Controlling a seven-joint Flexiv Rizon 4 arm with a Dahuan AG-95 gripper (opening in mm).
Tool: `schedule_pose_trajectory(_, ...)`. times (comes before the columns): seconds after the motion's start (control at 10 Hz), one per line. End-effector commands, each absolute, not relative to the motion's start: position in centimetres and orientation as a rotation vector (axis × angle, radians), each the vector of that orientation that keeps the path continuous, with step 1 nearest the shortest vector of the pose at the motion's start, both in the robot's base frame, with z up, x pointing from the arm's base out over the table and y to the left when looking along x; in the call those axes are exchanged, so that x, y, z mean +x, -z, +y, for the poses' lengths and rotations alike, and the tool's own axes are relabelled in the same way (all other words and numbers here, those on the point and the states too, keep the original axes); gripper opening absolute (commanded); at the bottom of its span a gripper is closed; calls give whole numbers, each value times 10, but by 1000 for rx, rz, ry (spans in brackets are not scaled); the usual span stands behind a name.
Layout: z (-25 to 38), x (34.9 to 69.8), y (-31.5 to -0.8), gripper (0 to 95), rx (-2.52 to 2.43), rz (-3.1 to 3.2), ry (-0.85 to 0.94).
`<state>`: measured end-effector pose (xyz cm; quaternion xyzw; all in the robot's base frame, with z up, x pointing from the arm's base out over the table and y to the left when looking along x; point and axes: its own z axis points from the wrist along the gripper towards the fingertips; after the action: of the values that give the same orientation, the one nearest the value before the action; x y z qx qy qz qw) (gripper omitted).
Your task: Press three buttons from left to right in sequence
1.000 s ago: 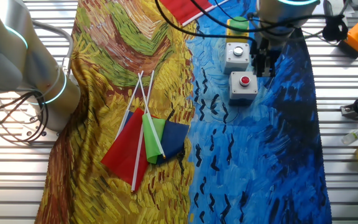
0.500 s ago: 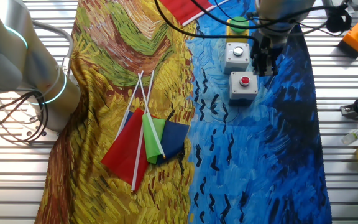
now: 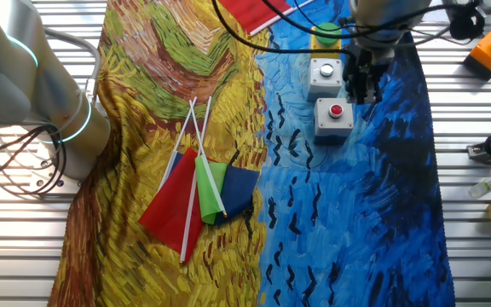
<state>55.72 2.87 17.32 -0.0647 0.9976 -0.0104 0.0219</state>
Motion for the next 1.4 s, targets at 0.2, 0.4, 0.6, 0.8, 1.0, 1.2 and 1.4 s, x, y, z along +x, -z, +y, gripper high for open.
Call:
schedule_pose_trajectory(0.2, 29, 560, -173, 0, -200, 3112, 48)
schedule_pose_trajectory(0.4, 29, 560, -173, 0, -207, 3112, 47)
schedule_pose_trajectory(0.6, 29, 560, -173, 0, -213, 3113, 46)
schedule_pose_trajectory(0.8, 29, 560, -173, 0, -217, 3114, 45)
schedule_pose_trajectory(1.0, 29, 560, -173, 0, -218, 3115, 43)
schedule_pose_trajectory(1.2, 29, 560, -173, 0, -214, 3116, 43)
schedule_pose_trajectory(1.4, 29, 561, -174, 0, -208, 3116, 38)
